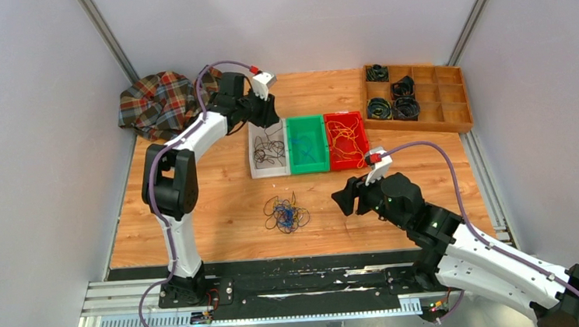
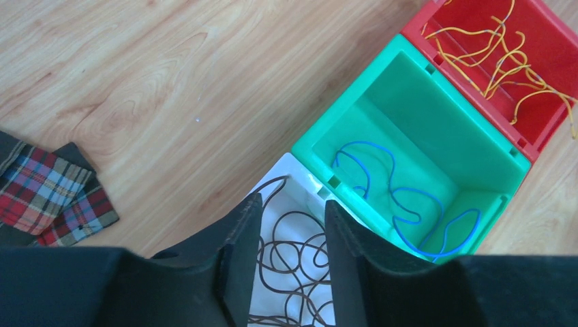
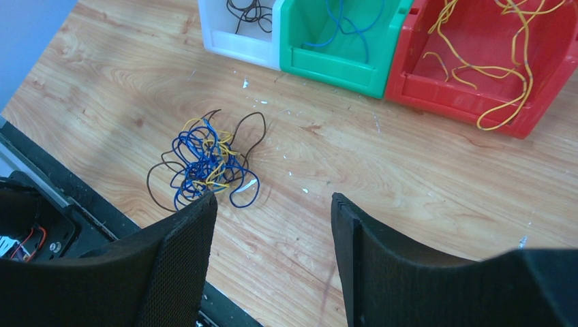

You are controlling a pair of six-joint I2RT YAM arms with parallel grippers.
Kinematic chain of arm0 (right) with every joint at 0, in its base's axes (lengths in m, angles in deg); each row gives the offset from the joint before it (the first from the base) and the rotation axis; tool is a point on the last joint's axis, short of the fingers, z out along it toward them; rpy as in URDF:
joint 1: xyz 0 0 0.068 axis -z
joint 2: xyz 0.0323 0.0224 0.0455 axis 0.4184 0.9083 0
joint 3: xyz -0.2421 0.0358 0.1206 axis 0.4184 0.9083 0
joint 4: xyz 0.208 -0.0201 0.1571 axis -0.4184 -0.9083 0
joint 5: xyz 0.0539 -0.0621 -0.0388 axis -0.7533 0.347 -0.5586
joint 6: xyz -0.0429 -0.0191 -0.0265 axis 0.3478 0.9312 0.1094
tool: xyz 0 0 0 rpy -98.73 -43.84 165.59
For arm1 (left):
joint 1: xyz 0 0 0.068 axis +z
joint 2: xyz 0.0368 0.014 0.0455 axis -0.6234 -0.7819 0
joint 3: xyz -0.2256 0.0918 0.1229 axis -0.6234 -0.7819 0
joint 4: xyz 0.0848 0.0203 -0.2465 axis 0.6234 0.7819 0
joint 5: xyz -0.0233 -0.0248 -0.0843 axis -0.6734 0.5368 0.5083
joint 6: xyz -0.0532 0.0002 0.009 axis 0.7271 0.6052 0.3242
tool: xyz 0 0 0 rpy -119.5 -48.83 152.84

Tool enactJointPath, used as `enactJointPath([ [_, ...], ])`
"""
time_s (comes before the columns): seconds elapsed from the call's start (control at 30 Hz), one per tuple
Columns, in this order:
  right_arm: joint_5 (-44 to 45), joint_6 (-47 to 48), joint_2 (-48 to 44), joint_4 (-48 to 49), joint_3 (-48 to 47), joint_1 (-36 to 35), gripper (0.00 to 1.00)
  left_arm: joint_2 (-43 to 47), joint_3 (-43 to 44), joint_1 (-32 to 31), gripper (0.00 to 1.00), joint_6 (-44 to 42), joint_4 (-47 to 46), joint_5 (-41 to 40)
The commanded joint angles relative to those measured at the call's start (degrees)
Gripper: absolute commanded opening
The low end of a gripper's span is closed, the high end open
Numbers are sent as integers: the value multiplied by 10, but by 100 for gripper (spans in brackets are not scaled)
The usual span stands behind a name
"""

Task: Untangle the cables
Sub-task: Place the cable in the bin.

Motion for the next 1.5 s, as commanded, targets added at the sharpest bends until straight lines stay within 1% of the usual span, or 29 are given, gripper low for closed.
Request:
enactJointPath([
  [0.0, -14, 3, 1, 4, -21, 13, 61, 13, -9, 4, 34, -14, -16, 2],
  [0.3, -29, 1, -8, 3, -17, 17, 57, 23, -48, 5, 32, -30, -65, -57],
  [0.4, -31, -2, -10, 3, -14, 19, 56, 32, -60, 7, 45, -26, -95, -78],
  [0.6, -34, -5, -12, 3, -11, 18, 55, 28, -47, 10, 46, 3, -101, -64],
  [0.7, -33, -5, -13, 2, -10, 18, 55, 24, -42, 13, 44, 11, -106, -58],
  [0.87, -32, -4, -14, 0, -9, 18, 55, 14, -26, 24, 34, 39, -109, -40],
  [0.97, -31, -4, -13, -1, -7, 18, 56, 18, -28, 32, 29, 51, -115, -6],
  [1.0, -32, -4, -13, -1, -6, 19, 56, 18, -27, 35, 28, 56, -118, 11],
  [1.07, -31, -5, -12, 0, -4, 19, 56, 19, -28, 37, 28, 60, -123, 17],
  [1.1, -31, -5, -12, 0, -5, 19, 56, 18, -29, 37, 30, 59, -126, 13],
  [1.17, -33, -5, -9, 1, -4, 20, 56, 12, -27, 38, 39, 57, -126, 8],
  [1.23, -34, -5, -8, 2, -6, 20, 56, 0, -19, 38, 44, 57, -117, 17],
  [1.33, -35, -5, -10, 2, -4, 20, 56, -17, -3, 38, 46, 65, -105, 34],
  [1.47, -35, -5, -13, 1, -4, 21, 56, -41, 15, 38, 45, 68, -97, 41],
])
